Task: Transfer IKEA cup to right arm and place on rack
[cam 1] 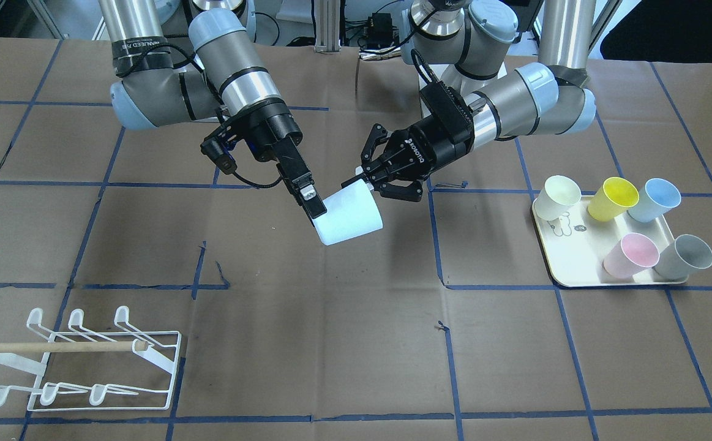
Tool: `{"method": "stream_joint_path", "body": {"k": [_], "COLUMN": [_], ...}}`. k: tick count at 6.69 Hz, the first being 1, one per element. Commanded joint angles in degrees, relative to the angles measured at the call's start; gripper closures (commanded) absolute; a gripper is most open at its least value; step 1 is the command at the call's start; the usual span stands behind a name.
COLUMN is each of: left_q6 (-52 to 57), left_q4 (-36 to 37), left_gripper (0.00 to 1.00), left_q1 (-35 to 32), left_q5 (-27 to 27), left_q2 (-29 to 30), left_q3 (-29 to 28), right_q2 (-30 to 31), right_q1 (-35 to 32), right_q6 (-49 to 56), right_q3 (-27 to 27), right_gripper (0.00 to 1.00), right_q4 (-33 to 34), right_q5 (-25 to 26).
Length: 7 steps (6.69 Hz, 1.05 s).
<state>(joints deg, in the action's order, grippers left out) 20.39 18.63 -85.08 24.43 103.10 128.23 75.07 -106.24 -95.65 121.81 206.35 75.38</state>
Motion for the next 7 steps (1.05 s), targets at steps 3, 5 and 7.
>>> {"method": "stream_joint_path", "body": {"k": [3,5,7], "left_q6": [-0.09,-0.09,-0.09], "left_q4": [0.00,0.00,0.00], "left_gripper": [0.95,0.94,0.94], "left_q1": [-0.09,-0.09,-0.09], "left_q5": [0.00,0.00,0.00], "left_q2": [-0.09,-0.18,-0.27], "left_q3": [0.00,0.00,0.09], "right_q2": [-2.47,-2.91,-3.44], "right_q1": [-0.98,-1.07,-1.77], "right_q6": [-0.06,0.02,0.37], "right_q3": [-2.72,-2.98,-2.89], "right_gripper": [0.00,0.00,0.00], "right_q4": [-0.34,-0.43,-0.43], "right_q5": [1.43,1.44,1.26]}}
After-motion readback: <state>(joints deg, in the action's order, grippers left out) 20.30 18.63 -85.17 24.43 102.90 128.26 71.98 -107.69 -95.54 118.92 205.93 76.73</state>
